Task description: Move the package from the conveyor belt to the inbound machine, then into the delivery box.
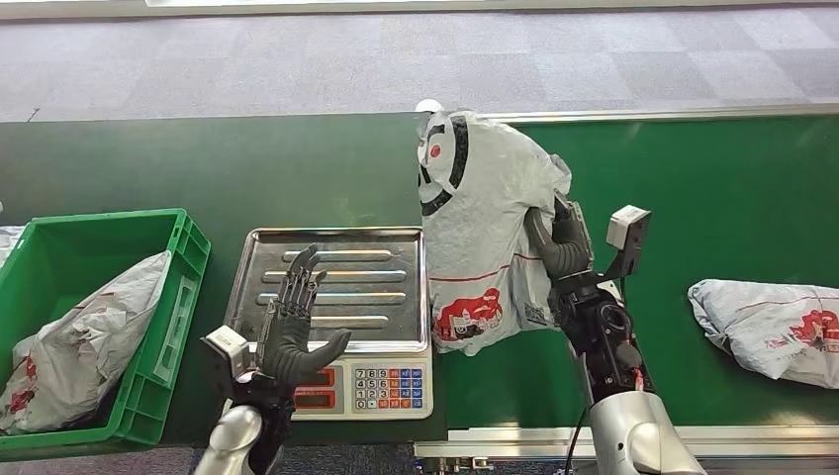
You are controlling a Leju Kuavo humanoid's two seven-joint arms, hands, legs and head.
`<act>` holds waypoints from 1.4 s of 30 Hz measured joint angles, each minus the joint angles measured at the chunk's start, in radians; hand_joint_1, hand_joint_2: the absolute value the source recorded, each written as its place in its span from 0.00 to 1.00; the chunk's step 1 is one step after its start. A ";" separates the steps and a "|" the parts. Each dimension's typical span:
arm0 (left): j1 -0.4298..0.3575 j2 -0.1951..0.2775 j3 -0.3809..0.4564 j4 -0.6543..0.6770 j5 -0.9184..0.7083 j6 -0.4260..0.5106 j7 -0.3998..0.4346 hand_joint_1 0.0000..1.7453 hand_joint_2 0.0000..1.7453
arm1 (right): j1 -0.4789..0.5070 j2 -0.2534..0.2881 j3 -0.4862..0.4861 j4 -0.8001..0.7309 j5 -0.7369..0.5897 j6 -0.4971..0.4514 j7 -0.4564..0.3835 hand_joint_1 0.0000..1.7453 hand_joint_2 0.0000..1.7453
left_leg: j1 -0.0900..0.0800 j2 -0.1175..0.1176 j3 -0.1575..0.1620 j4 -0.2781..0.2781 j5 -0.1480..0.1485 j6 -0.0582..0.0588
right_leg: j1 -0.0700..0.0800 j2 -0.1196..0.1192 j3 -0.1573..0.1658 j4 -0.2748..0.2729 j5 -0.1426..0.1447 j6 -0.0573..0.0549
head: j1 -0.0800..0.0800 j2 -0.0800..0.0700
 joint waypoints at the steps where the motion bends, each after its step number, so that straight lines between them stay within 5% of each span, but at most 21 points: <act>1: -0.001 0.000 0.002 0.000 0.007 0.012 -0.006 0.00 1.00 | 0.005 0.001 0.000 -0.017 -0.028 0.014 0.000 1.00 1.00 | 0.000 0.000 0.000 0.000 0.000 0.000 | 0.000 0.000 0.000 0.000 0.000 0.000 | 0.000 0.000; 11: -0.009 -0.004 0.026 0.000 0.050 0.078 -0.036 0.00 1.00 | 0.064 0.006 0.000 -0.180 -0.233 0.195 -0.025 1.00 1.00 | 0.000 0.000 0.000 0.000 0.000 0.000 | 0.000 0.000 0.000 0.000 0.000 0.000 | 0.000 0.000; 15: -0.008 -0.009 0.037 -0.009 0.035 0.186 -0.079 0.00 1.00 | 0.098 0.013 0.000 -0.251 -0.297 0.239 -0.025 1.00 1.00 | 0.000 0.000 0.000 0.000 0.000 0.000 | 0.000 0.000 0.000 0.000 0.000 0.000 | 0.000 0.000; 21: 0.017 -0.022 0.059 -0.126 -0.012 0.423 -0.128 0.00 1.00 | 0.157 0.015 0.000 -0.354 -0.309 0.182 -0.025 1.00 1.00 | 0.000 0.000 0.000 0.000 0.000 0.000 | 0.000 0.000 0.000 0.000 0.000 0.000 | 0.000 0.000; 42: 0.064 -0.049 0.081 -0.348 -0.012 0.573 -0.128 0.00 1.00 | 0.188 0.013 0.009 -0.401 -0.228 0.087 -0.086 1.00 1.00 | 0.000 0.000 0.000 0.000 0.000 0.000 | 0.000 0.000 0.000 0.000 0.000 0.000 | 0.000 0.000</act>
